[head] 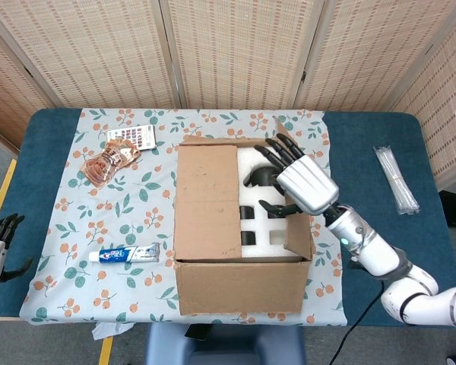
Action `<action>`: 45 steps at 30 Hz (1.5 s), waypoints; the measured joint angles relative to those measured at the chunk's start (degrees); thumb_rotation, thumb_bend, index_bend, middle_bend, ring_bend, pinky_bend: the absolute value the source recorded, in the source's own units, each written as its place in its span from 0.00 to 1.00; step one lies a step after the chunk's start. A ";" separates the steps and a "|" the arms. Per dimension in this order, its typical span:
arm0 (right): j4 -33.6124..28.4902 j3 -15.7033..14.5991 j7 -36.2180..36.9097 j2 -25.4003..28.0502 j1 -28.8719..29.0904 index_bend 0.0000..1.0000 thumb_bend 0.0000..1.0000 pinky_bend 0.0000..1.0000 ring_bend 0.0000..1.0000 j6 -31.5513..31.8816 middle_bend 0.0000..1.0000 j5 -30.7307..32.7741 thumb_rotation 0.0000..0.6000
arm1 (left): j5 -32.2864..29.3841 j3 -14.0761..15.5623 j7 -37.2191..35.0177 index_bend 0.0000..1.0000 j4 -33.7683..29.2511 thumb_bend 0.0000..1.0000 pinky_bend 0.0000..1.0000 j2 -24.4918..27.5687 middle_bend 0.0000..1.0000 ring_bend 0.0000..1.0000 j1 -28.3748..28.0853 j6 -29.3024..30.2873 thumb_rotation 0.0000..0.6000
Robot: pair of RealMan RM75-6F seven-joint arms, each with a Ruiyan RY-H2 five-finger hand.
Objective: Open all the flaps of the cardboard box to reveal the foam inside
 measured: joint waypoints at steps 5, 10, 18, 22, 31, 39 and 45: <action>-2.66 -0.83 0.88 4.75 -5.24 0.75 0.42 0.00 0.02 5.01 0.12 -0.98 0.30 | -0.52 0.05 1.24 0.04 -0.14 0.39 0.00 -0.22 0.06 0.04 -0.17 -0.67 1.00; -2.89 -2.92 3.79 7.55 -10.91 0.75 0.42 0.00 0.02 9.81 0.12 -2.99 0.30 | -1.15 0.00 2.38 0.05 -0.33 0.39 0.00 -0.52 0.06 0.04 -0.29 -1.10 1.00; 2.78 -6.38 12.53 8.50 -17.70 0.71 0.42 0.00 0.03 13.49 0.11 -4.96 0.30 | -2.44 -0.58 4.22 0.05 -0.44 0.39 0.00 -1.54 0.06 0.04 -0.69 -1.65 1.00; 6.98 -7.20 17.03 7.07 -20.32 0.59 0.42 0.00 0.01 14.99 0.07 -5.15 0.49 | -2.16 -1.11 4.41 0.08 -0.66 0.39 0.00 -1.86 0.06 0.04 -0.89 -0.67 1.00; 11.55 -8.75 17.34 -0.01 -29.05 0.53 0.42 0.00 0.00 22.83 0.05 -3.05 0.63 | 6.06 -1.65 3.81 0.31 -4.84 0.39 0.00 0.70 0.05 0.00 -3.29 2.99 1.00; 12.81 -9.99 20.30 -2.36 -34.42 0.53 0.42 0.00 0.00 30.63 0.04 -6.37 0.64 | 14.44 -3.55 2.70 0.46 -13.05 0.86 0.00 4.60 0.00 0.00 -10.39 3.33 1.00; 13.16 -10.37 23.38 -1.48 -36.87 0.53 0.42 0.00 0.00 34.99 0.04 -9.66 0.63 | 14.32 -5.41 8.25 0.49 -16.99 1.00 0.00 4.73 0.00 0.00 -16.74 -4.37 1.00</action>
